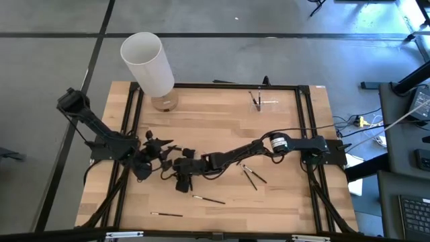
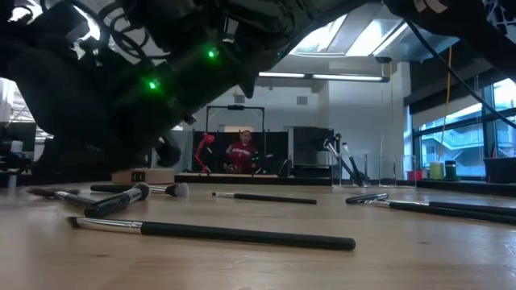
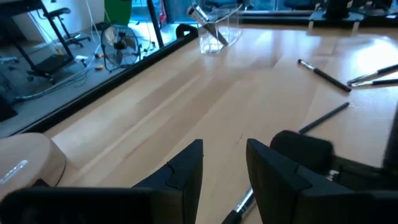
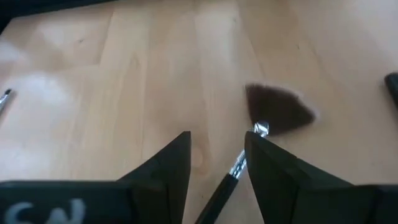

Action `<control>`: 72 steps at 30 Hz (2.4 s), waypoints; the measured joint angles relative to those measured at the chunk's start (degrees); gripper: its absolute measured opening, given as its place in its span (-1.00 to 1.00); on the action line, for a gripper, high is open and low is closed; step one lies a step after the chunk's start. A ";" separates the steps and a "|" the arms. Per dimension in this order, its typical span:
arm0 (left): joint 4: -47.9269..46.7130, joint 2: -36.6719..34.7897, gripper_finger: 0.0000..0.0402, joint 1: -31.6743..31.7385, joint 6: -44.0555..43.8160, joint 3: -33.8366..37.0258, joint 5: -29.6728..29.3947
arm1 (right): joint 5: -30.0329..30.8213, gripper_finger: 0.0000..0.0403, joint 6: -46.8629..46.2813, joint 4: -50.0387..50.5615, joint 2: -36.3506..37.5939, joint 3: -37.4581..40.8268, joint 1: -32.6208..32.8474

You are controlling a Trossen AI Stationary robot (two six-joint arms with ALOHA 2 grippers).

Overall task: Put items in baskets/containers
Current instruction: Put the highlighter brush into the left side of the transparent organizer

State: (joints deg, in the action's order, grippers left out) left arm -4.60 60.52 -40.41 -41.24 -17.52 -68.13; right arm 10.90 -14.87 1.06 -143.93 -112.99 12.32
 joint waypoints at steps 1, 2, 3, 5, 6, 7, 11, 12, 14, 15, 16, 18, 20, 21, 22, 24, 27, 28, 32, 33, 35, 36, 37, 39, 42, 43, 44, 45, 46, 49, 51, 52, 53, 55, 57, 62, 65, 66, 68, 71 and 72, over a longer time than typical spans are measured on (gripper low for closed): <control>0.06 -0.13 -0.41 -0.36 0.01 0.00 -0.35 | 0.00 -0.26 -0.56 0.95 -0.03 0.00 0.00; 0.09 -0.13 -0.41 -0.59 0.01 0.00 -0.68 | 0.00 -0.26 -1.07 1.97 -0.06 0.00 0.00; -0.01 -0.10 -0.41 -0.85 0.01 0.00 -0.93 | 0.01 -0.26 -1.36 3.08 -0.09 0.00 -0.01; 0.04 -0.10 -0.41 -1.16 0.01 0.00 -1.32 | 0.02 -0.26 -1.27 4.98 -0.09 0.00 -0.14; 0.02 -0.10 -0.41 -1.20 0.01 0.00 -1.32 | -0.02 -0.26 -1.23 5.91 -0.09 -0.04 -0.28; 0.01 -0.10 -0.41 -1.20 0.01 0.00 -1.32 | 0.00 -0.26 -1.16 6.85 -0.07 -0.10 -0.40; 0.01 -0.08 -0.41 -1.18 0.01 0.00 -1.34 | -0.40 -0.26 -0.60 11.08 0.23 -0.34 -0.98; -0.01 -0.08 -0.41 -1.18 0.01 0.00 -1.33 | -0.53 -0.26 0.19 12.40 0.35 -0.37 -1.10; -0.02 -0.08 -0.41 -1.18 0.01 0.00 -1.34 | -0.55 -0.26 1.16 14.88 0.60 -0.44 -1.16; -0.04 -0.08 -0.41 -1.18 0.01 0.00 -1.33 | -0.55 -0.26 1.47 16.19 0.74 -0.46 -1.16; -0.09 -0.08 -0.41 -1.18 0.01 0.00 -1.33 | -0.79 -0.27 1.76 17.16 0.78 -0.62 -1.18; -0.09 -0.08 -0.41 -1.18 0.01 0.00 -1.32 | -2.00 -0.31 1.90 19.42 0.76 -1.62 -1.24; -0.10 -0.06 -0.41 -1.18 0.01 0.00 -1.29 | -3.84 -0.38 1.93 22.37 0.71 -2.90 -1.29; -0.11 -0.06 -0.41 -1.18 0.01 0.00 -1.24 | -4.60 -0.43 1.95 23.58 0.68 -3.44 -1.29; -0.11 -0.06 -0.41 -1.18 0.01 0.00 -1.11 | -5.33 -0.48 1.93 24.77 0.66 -3.93 -1.32; -0.11 -0.06 -0.41 -1.18 0.01 0.00 -0.92 | -6.32 -0.58 1.89 27.66 0.56 -5.31 -1.42; -0.11 -0.06 -0.41 -1.18 0.01 0.00 -0.92 | -6.91 -0.75 1.86 32.28 0.47 -7.48 -1.42; -0.11 -0.06 -0.41 -1.18 0.01 0.00 -0.92 | -7.03 -0.80 1.88 33.25 0.47 -7.94 -1.42; -0.09 -0.06 -0.41 -1.18 0.01 0.00 -0.90 | -7.89 -0.92 1.65 35.15 0.47 -8.61 -1.78; -0.11 -0.06 -0.41 -1.18 0.01 0.00 -0.90 | -7.93 -0.92 1.44 35.18 0.47 -8.61 -1.97; -0.08 -0.06 -0.41 -1.18 0.00 0.00 -0.88 | -8.09 -0.91 0.03 35.16 0.47 -8.61 -2.33; -0.07 -0.06 -0.41 -1.18 0.00 0.00 -0.83 | -8.10 -0.89 -0.70 35.02 0.47 -8.59 -2.47; -0.04 -0.06 -0.41 -1.18 0.01 0.00 -0.65 | -8.09 -0.86 -1.08 34.80 0.47 -8.57 -2.60; -0.04 -0.06 -0.41 -1.18 0.01 0.00 0.05 | -8.09 -0.83 -1.40 34.30 0.83 -8.47 -2.79; -0.04 -0.06 -0.41 -1.18 0.00 0.00 0.92 | -8.08 -0.83 -1.64 33.80 1.44 -8.33 -2.91; -0.01 -0.06 -0.41 -1.18 -0.01 0.00 1.26 | -8.00 -0.84 -1.64 34.12 1.83 -8.26 -2.91; 0.01 -0.06 -0.41 -1.18 -0.02 0.00 1.56 | -7.86 -0.86 -1.64 34.52 1.93 -8.26 -2.91; 0.04 -0.06 -0.41 -1.18 -0.09 0.00 1.96 | -7.81 -0.87 -1.64 34.78 2.33 -8.24 -2.91; 0.07 -0.06 -0.41 -1.18 -0.12 0.00 2.35 | -7.76 -0.89 -1.64 35.79 2.80 -8.17 -2.93; 0.00 -0.06 -0.41 -1.22 -0.87 0.00 3.39 | -7.61 -0.88 -1.64 37.73 4.80 -8.20 -2.93; 0.06 -0.06 -0.41 -1.24 -1.50 0.00 4.24 | -7.49 -0.84 -1.62 39.29 6.12 -8.34 -2.93; 0.07 -0.06 -0.41 -1.24 -1.68 0.00 4.74 | -7.44 -0.82 -1.59 41.03 6.64 -8.35 -2.93; 0.06 -0.06 -0.41 -1.24 -2.02 0.00 5.25 | -7.18 -0.80 -1.56 42.67 6.89 -8.35 -2.92; 0.06 -0.06 -0.41 -1.28 -2.96 0.00 5.96 | -4.55 -0.78 -1.74 46.26 7.63 -8.35 -2.57; 0.07 -0.05 -0.41 -1.65 -3.66 0.00 6.44 | 0.81 -0.78 -2.59 49.23 8.64 -8.31 -1.90; 0.07 -0.04 -0.41 -3.36 -5.40 0.00 6.18 | 6.48 -0.82 -3.89 52.65 11.63 -8.44 -0.85; 0.07 -0.03 -0.41 -4.23 -6.32 0.00 6.14 | 9.40 -0.80 -3.94 54.73 12.43 -8.44 -0.34; 0.09 -0.03 -0.41 -4.53 -6.65 0.00 6.15 | 10.22 -0.79 -3.98 55.37 12.78 -8.44 -0.25; 0.09 -0.03 -0.41 -5.05 -7.19 0.00 6.14 | 11.84 -0.78 -4.42 56.99 13.24 -8.42 -0.12; 0.09 -0.03 -0.41 -5.79 -7.93 0.00 6.11 | 13.06 -0.77 -5.39 56.12 13.84 -5.50 -0.11; 0.09 -0.02 -0.41 -6.05 -8.33 0.00 6.11 | 12.70 -0.77 -5.52 54.54 13.85 -3.74 -0.11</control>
State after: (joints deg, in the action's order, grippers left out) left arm -4.51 60.50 -46.45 -49.57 -17.52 -62.02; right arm 23.60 -20.39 55.60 -130.08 -116.73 12.21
